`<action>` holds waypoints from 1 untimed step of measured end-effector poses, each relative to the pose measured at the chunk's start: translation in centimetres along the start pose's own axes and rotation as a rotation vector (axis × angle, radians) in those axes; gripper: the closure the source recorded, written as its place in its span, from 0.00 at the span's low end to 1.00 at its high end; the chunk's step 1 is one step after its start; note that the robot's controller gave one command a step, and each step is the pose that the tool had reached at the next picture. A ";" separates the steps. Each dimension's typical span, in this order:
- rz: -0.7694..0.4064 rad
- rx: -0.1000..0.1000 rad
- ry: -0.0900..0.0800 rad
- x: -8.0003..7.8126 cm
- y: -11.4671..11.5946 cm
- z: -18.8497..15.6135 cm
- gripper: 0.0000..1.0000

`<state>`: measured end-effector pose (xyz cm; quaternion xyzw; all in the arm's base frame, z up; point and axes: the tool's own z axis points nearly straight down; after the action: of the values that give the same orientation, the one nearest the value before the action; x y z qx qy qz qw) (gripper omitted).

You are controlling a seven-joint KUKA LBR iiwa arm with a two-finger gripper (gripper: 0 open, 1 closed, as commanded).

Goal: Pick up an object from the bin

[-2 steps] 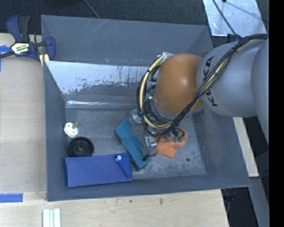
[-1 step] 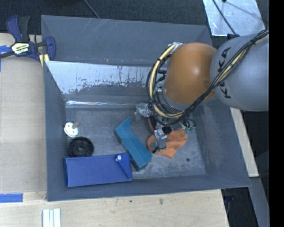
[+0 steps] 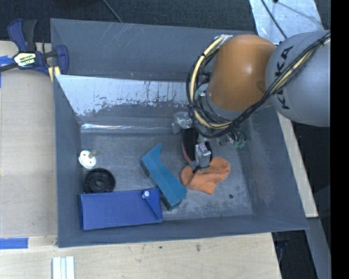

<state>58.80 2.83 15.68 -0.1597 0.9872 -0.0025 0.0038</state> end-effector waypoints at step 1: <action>0.060 -0.007 -0.004 0.2 -2.1 4.0 0.00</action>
Offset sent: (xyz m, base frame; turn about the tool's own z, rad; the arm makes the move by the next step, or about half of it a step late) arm -0.0483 -0.0735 -0.0154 0.1990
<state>59.30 0.75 11.66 -0.1301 0.9915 0.0015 0.0055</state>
